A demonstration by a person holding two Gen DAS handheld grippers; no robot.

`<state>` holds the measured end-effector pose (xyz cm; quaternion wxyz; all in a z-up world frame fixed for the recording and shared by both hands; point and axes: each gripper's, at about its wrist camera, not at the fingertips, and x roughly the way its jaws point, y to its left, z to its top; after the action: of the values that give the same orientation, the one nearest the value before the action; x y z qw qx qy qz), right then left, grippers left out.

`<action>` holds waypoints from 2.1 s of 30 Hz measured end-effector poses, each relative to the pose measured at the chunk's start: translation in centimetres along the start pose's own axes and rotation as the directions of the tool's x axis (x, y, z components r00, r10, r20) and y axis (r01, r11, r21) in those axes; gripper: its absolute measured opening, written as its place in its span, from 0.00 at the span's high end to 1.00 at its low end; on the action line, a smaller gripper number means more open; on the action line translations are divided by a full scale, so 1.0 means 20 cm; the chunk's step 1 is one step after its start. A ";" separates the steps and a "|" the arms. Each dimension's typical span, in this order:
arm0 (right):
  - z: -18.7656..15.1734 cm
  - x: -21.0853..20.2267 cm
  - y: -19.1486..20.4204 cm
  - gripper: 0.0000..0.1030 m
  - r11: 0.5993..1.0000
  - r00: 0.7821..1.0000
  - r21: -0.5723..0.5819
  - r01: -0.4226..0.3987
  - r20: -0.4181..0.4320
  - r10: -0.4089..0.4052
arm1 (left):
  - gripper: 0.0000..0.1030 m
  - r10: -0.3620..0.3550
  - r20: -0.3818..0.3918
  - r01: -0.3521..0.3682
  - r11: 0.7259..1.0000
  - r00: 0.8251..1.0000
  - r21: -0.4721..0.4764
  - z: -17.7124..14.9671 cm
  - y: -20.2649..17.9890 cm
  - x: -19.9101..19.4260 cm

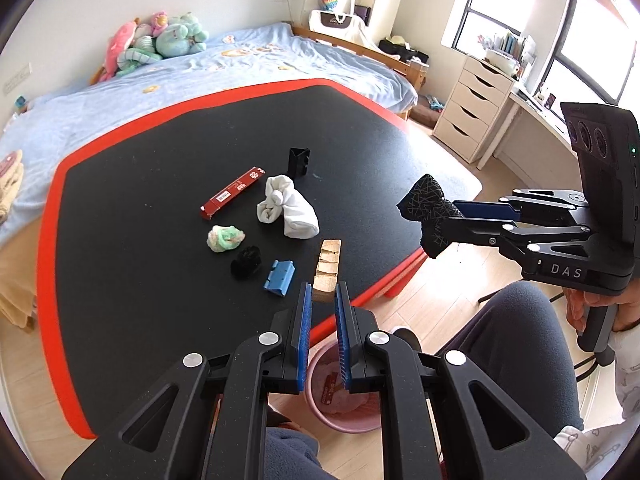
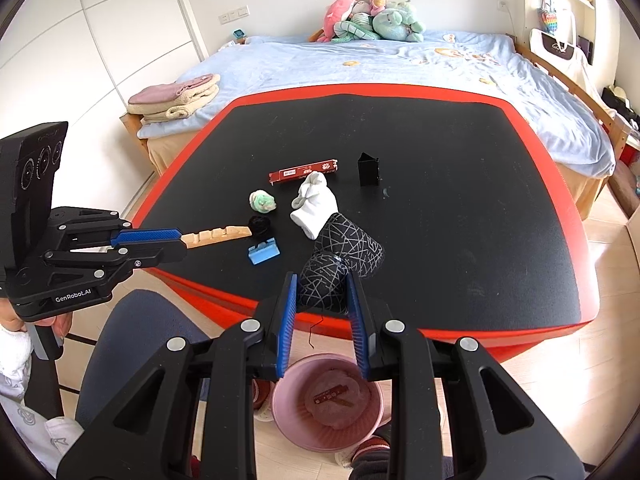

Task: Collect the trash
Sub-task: 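Carry both held items over the pink bin and open both grippers, then move both open grippers back over the table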

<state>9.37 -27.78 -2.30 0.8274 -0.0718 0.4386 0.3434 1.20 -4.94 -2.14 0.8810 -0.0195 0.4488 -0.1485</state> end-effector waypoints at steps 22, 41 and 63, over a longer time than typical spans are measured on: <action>-0.42 -0.13 0.08 0.76 0.999 0.997 0.037 -0.017 -0.074 0.020 | 0.88 -0.057 -0.066 0.060 0.997 0.996 0.043 -0.25 -0.28 0.02; -0.45 -0.13 0.04 0.06 0.997 0.997 0.066 0.036 -0.072 -0.031 | 0.08 -0.006 -0.040 0.007 1.000 0.999 0.015 -0.26 -0.26 0.01; -0.40 -0.08 0.05 0.04 0.997 0.996 0.063 0.037 -0.087 -0.031 | 0.08 0.034 -0.029 -0.036 0.998 0.999 -0.056 -0.27 -0.14 -0.04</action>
<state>2.75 -31.22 -5.61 0.8154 -0.0670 0.4833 0.3116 -4.23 -6.87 -4.21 0.8761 -0.0345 0.4656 -0.1205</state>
